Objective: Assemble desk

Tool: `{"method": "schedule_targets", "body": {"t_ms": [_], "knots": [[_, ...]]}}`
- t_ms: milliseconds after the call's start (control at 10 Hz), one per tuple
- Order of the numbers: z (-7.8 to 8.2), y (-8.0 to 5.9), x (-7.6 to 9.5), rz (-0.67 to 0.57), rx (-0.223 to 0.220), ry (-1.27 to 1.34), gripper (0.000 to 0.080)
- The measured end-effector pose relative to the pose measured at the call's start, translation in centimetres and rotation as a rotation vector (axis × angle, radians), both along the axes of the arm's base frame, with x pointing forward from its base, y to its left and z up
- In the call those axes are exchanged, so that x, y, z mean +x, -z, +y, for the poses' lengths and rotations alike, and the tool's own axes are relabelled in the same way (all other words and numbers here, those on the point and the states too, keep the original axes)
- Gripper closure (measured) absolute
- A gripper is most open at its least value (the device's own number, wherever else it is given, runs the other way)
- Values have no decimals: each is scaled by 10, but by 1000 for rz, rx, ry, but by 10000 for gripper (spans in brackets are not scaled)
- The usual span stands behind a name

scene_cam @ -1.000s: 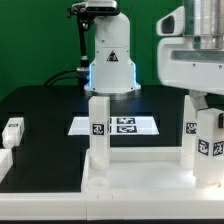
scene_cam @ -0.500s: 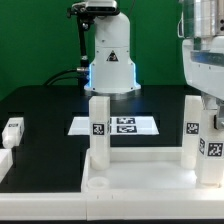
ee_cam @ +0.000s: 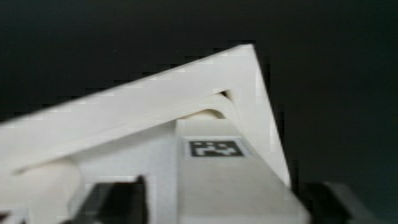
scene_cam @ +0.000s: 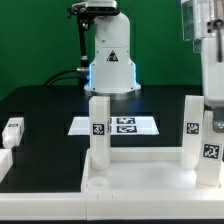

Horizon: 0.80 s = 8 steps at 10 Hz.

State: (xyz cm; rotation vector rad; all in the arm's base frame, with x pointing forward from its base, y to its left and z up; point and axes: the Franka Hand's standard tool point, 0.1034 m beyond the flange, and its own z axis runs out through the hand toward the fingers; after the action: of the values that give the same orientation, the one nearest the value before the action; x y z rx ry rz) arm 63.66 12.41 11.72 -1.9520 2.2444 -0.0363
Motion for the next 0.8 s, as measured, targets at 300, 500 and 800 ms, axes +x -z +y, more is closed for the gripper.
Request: {"method": "schedule_targets", "body": {"t_ms": [300,500,800], "knots": [[-6,-1,4,-27,-43,-374,162],[-7,-1,4,-42,-66,-528,152],[-9,-2,8,-72,-234,-1070,151]]}}
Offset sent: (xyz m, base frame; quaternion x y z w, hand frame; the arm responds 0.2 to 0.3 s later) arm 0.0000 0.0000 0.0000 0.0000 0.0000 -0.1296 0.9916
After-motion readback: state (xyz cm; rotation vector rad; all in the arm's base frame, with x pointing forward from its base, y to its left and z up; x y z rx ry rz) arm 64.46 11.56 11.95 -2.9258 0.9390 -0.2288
